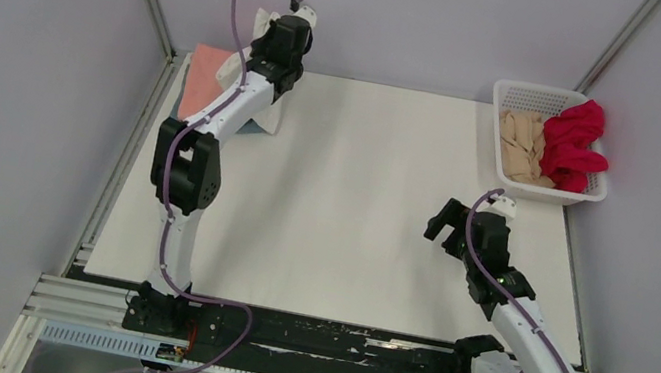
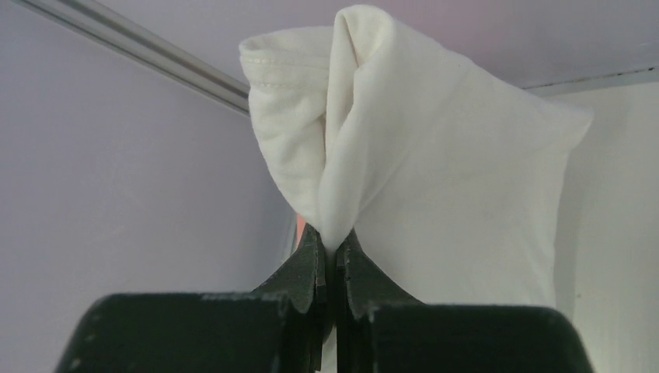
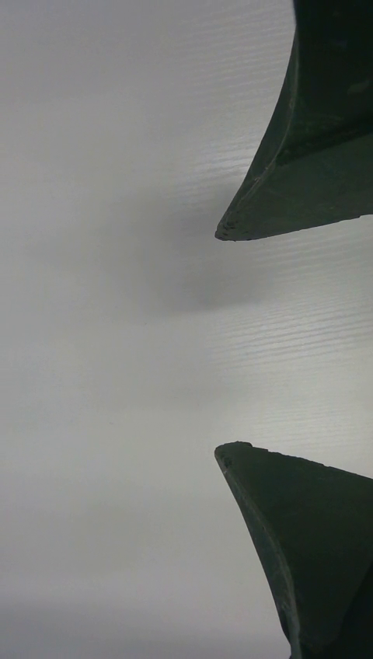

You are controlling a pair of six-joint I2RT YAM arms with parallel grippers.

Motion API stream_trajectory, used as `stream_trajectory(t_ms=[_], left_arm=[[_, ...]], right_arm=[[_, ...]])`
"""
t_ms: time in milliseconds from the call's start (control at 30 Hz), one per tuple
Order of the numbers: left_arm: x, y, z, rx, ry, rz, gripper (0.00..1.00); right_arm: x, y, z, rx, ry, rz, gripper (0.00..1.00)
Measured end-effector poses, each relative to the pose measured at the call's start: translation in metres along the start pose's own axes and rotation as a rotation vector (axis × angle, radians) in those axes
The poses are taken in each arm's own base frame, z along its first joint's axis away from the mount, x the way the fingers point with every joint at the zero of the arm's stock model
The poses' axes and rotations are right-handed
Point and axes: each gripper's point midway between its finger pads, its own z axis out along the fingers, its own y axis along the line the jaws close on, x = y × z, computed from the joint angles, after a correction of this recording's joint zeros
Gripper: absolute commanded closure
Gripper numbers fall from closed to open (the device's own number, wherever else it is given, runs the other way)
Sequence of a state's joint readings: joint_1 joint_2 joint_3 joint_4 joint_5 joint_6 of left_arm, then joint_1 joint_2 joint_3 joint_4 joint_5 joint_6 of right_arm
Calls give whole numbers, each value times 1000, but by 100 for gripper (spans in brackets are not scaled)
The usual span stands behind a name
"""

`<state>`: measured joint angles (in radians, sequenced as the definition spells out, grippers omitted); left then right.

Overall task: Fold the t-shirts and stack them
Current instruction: Put the neatly folded tshirt into the corner of the board with the left arm

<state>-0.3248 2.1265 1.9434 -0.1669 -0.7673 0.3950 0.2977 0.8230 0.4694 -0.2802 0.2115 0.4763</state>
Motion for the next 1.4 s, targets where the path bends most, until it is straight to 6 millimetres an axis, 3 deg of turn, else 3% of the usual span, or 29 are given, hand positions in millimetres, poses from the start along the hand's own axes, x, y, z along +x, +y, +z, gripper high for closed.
stream_trajectory(t_ms=[200,467,633,767,967,1133,1267,1400], left_arm=[[-16,16,-11,8,-9,-12,100],[-38,54,-35,-24,-47,-89,100],[-52,66,-41,-30,-69,-134,100],[-52,68,-41,-29,-66,-158,100],[-43,71,-34,-17,-45,-180,100],[-25,75,-11,-13,-13,-200,100],[9,67,26,11,50,-202,100],[54,49,68,54,138,-194,99]], right_arm=[[0,-3,1,13,-9,0,0],[4,-8,4,41,-1,-4,0],[5,-11,6,55,5,-7,0],[6,-12,6,61,8,-8,0],[7,-12,7,63,12,-9,0],[7,-12,7,62,10,-9,0],[6,-13,7,67,6,-9,0],[4,-16,7,81,-2,-9,0]])
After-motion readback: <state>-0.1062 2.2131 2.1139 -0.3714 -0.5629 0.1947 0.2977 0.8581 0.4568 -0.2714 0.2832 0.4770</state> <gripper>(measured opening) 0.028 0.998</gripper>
